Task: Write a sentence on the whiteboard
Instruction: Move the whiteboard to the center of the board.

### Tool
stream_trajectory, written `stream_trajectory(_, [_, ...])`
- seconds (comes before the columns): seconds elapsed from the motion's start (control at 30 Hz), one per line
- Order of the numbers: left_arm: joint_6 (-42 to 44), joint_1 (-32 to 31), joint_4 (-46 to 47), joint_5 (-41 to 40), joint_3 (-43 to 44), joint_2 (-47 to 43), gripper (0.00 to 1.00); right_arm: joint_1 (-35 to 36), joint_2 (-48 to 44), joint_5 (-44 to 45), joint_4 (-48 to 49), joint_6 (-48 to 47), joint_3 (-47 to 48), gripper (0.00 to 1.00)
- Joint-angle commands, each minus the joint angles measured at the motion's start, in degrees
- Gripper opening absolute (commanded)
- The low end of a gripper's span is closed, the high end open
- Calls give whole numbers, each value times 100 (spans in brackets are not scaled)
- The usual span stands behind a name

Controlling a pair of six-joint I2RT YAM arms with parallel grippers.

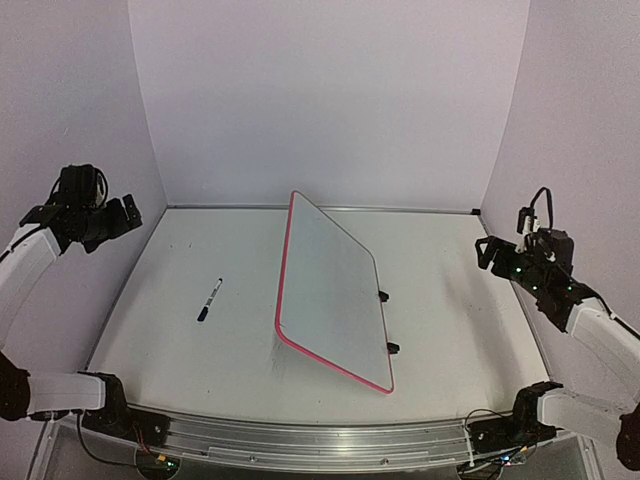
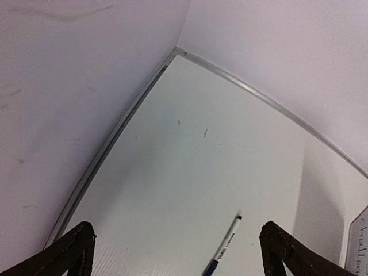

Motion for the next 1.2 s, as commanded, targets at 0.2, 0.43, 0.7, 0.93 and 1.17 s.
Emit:
stream_trajectory(0.2, [836,1,-143,928,1497,65,100,280,1300,-2935,-491,465,486,83])
stream_trajectory(0.43, [1122,1,861,1020,482,-265,99,1306,1982,-2967,-163,718,195,63])
stream_trajectory(0.7, [1556,1,1237,699,-232,-329,99,1561,2716,-3858,636,870,-210,50])
stream_trajectory(0.93, [1546,-4,1198,748,-258,-291,99,1877,3362,-4317,1482,1054,-474,43])
stream_trajectory(1.17, [1538,1,1142,679,-262,-227,100,2213,3785,-4413,1802,1057,-472,33])
